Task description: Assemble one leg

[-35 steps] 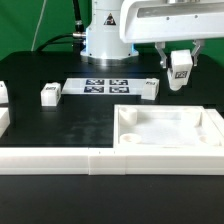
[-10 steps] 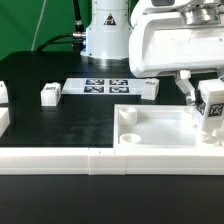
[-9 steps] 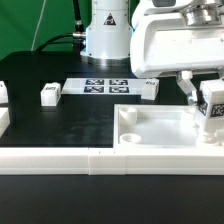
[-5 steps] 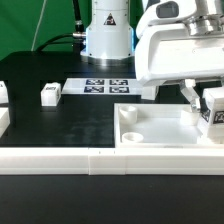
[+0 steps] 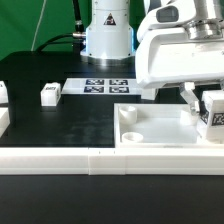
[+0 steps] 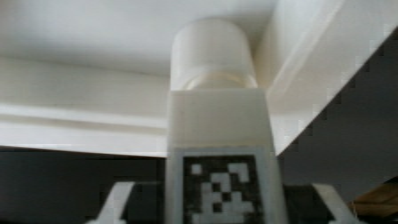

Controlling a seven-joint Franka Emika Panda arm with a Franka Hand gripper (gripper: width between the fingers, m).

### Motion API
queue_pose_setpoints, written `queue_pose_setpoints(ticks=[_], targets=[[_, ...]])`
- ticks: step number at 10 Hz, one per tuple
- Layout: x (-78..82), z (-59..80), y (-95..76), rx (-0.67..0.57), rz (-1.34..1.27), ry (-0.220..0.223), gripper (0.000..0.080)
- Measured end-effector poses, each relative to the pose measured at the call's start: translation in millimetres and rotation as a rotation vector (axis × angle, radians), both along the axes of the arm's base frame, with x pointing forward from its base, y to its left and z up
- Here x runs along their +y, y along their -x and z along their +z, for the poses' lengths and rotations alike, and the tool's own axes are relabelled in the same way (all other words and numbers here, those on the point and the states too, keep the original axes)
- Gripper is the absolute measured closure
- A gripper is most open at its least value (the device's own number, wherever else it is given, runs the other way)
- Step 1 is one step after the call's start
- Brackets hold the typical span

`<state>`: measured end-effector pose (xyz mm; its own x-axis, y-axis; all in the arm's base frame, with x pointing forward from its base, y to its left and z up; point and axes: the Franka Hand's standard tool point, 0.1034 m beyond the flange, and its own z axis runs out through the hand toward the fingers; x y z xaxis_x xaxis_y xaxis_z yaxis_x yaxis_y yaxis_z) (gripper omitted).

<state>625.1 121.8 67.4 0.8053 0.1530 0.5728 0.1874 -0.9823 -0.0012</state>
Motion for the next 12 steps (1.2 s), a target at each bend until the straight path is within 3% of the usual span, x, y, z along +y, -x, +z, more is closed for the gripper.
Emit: queue_pose_setpoints(ticks=[1,2,3,4,8,12], targets=[[0.1,-1.9,1.2,0.009,0.001,0.001,0.0508],[0.1,-1.9,1.2,0.009,0.001,0.001,0.034],[0.2,-2.0,1.2,0.01,0.001,0.001,0.034],[0.2,-2.0,1.2,0.01,0.001,0.001,0.019],[1.2,-1.3,1.6,0.017,-0.002,-0.002,0.0152],[10.1,28.8,-4.9,0.033,-0.008,-0.019,0.0151]])
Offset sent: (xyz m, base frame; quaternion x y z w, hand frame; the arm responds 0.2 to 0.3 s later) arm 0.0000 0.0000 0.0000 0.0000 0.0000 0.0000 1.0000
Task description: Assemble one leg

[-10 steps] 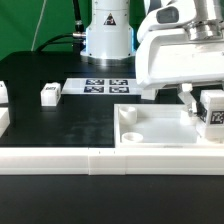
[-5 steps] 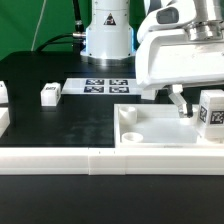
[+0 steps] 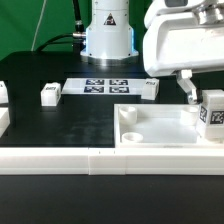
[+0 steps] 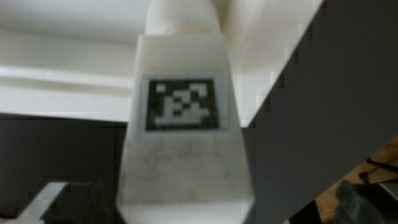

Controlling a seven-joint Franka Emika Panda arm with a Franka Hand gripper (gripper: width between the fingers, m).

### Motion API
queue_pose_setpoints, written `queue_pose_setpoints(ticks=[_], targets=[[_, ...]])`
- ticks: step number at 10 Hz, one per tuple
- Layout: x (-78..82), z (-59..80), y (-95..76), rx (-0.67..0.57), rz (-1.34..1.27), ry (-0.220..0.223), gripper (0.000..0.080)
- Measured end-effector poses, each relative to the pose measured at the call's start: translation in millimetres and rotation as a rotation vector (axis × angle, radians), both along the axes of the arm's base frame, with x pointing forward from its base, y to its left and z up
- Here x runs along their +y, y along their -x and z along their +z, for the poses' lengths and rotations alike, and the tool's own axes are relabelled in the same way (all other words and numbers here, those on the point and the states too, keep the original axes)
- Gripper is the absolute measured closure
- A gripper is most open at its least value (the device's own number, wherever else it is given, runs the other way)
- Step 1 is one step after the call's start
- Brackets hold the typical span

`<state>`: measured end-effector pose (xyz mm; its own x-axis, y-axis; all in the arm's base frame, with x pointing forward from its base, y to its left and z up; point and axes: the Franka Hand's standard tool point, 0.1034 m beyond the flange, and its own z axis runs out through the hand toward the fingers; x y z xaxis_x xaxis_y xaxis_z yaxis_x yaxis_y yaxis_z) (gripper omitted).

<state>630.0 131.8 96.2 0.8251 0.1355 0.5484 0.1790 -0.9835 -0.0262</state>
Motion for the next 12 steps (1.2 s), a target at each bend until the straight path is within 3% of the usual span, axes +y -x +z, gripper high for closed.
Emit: queue_pose_setpoints(ticks=[3,4,5,6,8,10,12], targets=[[1.0,-3.0,1.1,0.041,0.005,0.0,0.0151],[-3.3,-11.8,4.5,0.137,0.007,0.005,0.0151],[-7.2,-11.0,-1.3,0.237,0.009,0.006,0.0151],[-7.6,-6.6,-9.0,0.261,0.01,0.005,0.0151],[-11.6,-10.6,-2.7,0.459,0.029,0.01,0.0151],[-12.3,-11.1,-3.0,0.555,0.042,0.014,0.0151],[-13.6,-12.8,-5.4,0.526,0.037,0.014,0.0151]])
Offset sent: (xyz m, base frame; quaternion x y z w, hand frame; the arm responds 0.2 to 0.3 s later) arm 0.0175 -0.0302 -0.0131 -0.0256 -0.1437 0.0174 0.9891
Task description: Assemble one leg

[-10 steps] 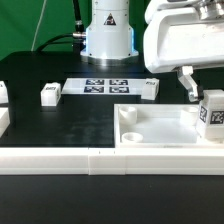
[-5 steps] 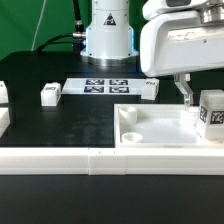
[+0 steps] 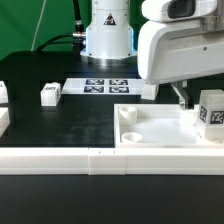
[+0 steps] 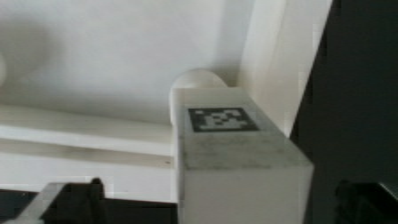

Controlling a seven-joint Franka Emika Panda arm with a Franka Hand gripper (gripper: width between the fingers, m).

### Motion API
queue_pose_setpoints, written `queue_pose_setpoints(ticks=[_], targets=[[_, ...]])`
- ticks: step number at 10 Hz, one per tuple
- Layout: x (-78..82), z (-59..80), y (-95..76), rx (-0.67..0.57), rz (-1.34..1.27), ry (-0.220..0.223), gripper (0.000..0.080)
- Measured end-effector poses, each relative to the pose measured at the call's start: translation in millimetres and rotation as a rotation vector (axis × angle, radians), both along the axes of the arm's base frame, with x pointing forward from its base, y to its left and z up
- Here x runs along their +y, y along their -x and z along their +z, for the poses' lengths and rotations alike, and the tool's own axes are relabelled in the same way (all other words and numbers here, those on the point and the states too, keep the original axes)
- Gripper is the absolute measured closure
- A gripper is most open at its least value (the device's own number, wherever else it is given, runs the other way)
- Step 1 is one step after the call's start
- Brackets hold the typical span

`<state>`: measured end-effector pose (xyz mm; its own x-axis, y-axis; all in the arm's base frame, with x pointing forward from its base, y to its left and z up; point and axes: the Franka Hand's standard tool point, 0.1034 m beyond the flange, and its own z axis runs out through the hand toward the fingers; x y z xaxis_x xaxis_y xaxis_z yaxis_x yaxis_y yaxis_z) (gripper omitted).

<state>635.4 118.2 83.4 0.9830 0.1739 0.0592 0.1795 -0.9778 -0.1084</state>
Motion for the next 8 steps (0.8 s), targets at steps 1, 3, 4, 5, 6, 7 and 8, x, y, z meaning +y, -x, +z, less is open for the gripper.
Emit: queue_pose_setpoints(ticks=[1,3,4,5,6,7,8], targets=[[-0.1,0.0,0.0,0.0,0.0,0.0,0.0273],[-0.7,0.0,-0.2,0.0,0.0,0.001,0.0509],[-0.7,-0.1,-0.2,0.0,-0.005,0.0,0.0509],[-1.0,-0.1,-0.3,0.003,-0.031,-0.001,0.0508],[-1.0,-0.1,-0.3,0.003,-0.029,0.0,0.0508],[-1.0,-0.4,0.0,0.007,-0.065,-0.004,0.0508],[-2.7,-0.8,-0.1,0.02,-0.235,-0.015,0.0508]])
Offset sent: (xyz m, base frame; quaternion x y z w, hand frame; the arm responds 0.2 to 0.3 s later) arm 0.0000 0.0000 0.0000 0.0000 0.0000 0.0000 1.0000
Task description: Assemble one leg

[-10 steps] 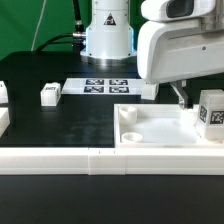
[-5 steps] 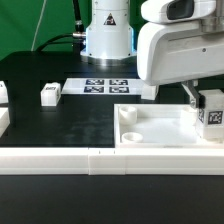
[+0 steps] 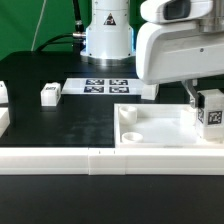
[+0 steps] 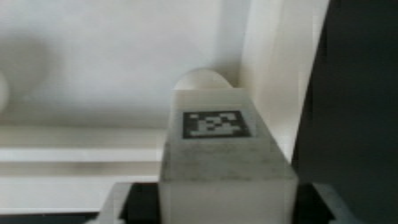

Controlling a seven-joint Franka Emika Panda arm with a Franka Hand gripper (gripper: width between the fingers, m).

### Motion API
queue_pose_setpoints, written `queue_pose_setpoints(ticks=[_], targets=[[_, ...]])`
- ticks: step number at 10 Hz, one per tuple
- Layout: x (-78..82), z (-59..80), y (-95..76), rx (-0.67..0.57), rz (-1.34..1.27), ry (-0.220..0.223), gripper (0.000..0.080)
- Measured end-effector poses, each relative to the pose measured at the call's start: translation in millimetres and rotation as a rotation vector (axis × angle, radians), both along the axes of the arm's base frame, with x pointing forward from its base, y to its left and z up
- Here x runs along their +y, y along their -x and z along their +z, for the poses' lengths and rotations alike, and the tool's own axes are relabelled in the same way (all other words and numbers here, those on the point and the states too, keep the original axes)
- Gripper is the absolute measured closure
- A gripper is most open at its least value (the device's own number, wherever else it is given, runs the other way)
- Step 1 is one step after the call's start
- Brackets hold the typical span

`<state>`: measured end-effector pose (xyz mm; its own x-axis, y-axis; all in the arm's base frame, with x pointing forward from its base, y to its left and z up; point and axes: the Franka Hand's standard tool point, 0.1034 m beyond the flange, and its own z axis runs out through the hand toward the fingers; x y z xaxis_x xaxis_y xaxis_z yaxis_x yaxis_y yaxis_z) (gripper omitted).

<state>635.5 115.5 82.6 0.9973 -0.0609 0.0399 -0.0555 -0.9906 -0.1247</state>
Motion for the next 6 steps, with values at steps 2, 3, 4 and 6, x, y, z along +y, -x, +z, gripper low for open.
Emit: queue_pose_setpoints(ticks=[2,3,4,6], targets=[[-1.3,-0.4,-0.2,0.026,-0.251,-0.008,0.0508],[-2.0,-0.6,0.0,0.046,-0.434,-0.008,0.0508],[-2.3,-0.9,0.1,0.059,-0.568,-0.008,0.0508],[-1.9,-1.3,0.5,0.084,-0.856,-0.01,0.0508]])
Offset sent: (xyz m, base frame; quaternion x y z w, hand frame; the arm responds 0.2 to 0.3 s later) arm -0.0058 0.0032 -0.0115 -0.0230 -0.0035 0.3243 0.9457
